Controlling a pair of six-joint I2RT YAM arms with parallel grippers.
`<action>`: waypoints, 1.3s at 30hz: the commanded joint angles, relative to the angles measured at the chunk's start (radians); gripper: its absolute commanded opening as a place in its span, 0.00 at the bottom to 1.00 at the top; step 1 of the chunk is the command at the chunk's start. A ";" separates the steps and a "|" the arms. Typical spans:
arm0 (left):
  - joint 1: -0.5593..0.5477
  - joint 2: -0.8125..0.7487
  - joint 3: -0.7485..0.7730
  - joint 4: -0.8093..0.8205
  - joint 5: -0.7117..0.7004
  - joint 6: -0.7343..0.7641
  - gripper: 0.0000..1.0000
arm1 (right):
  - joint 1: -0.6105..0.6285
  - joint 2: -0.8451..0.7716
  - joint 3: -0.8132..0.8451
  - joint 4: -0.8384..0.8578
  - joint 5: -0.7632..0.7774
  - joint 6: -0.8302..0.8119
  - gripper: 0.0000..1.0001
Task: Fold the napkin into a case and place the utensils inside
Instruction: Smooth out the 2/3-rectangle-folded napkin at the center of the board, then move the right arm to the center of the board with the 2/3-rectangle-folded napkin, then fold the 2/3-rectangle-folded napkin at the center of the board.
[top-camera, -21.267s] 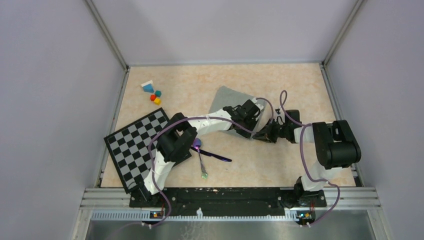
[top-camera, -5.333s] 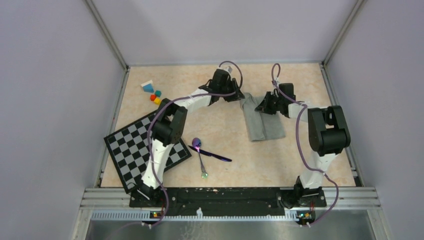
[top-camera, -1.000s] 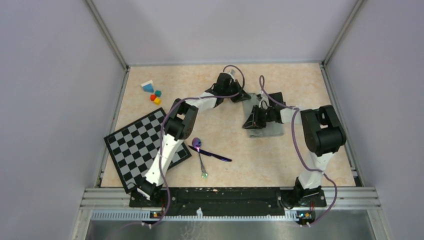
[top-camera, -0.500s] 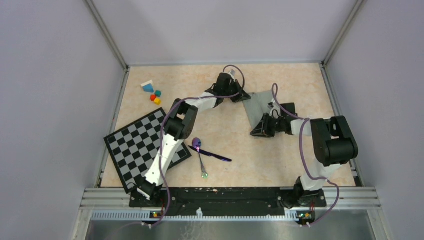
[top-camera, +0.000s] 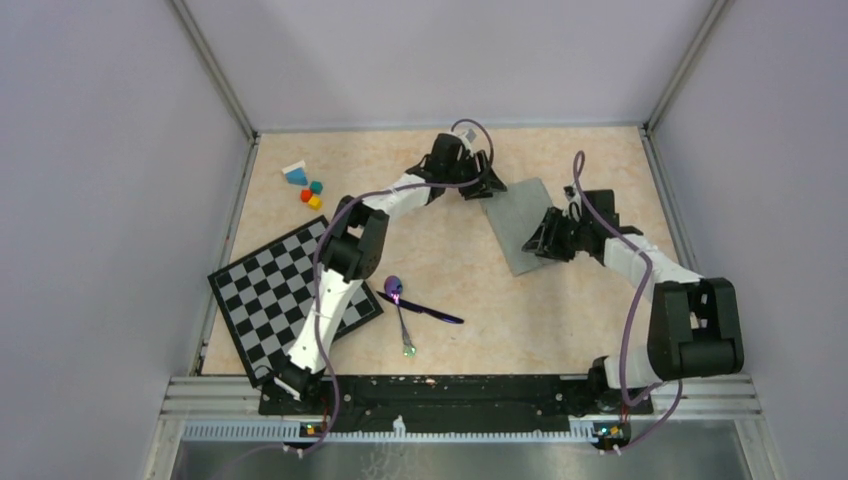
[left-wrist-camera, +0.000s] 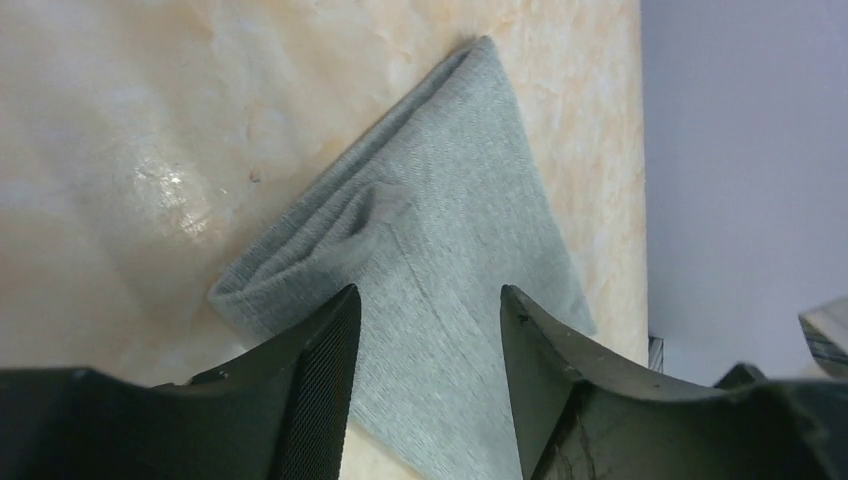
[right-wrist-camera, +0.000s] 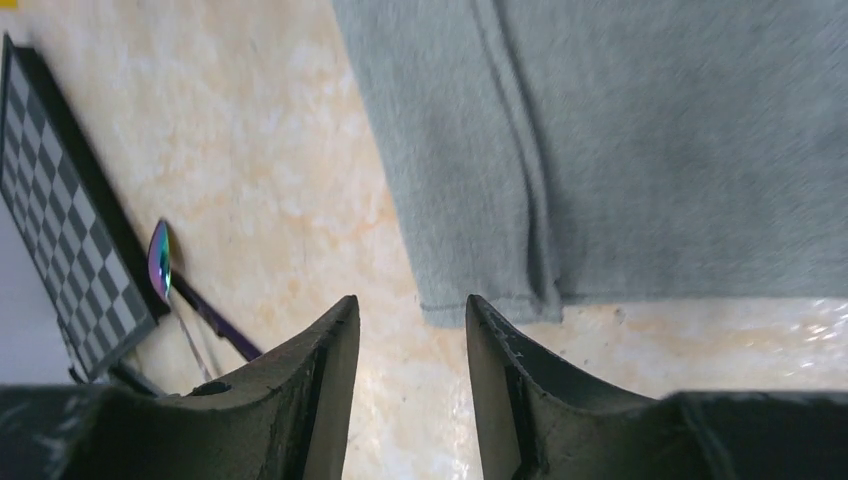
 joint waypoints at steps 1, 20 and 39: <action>0.019 -0.177 0.012 -0.091 0.076 0.083 0.61 | -0.021 0.077 0.122 -0.021 0.110 -0.026 0.44; 0.008 -0.786 -0.721 -0.157 0.168 0.277 0.68 | 0.305 0.183 0.007 0.200 0.119 0.221 0.31; -0.518 -0.635 -0.542 -0.489 -0.658 0.282 0.81 | -0.277 -0.232 -0.081 -0.068 0.201 0.053 0.79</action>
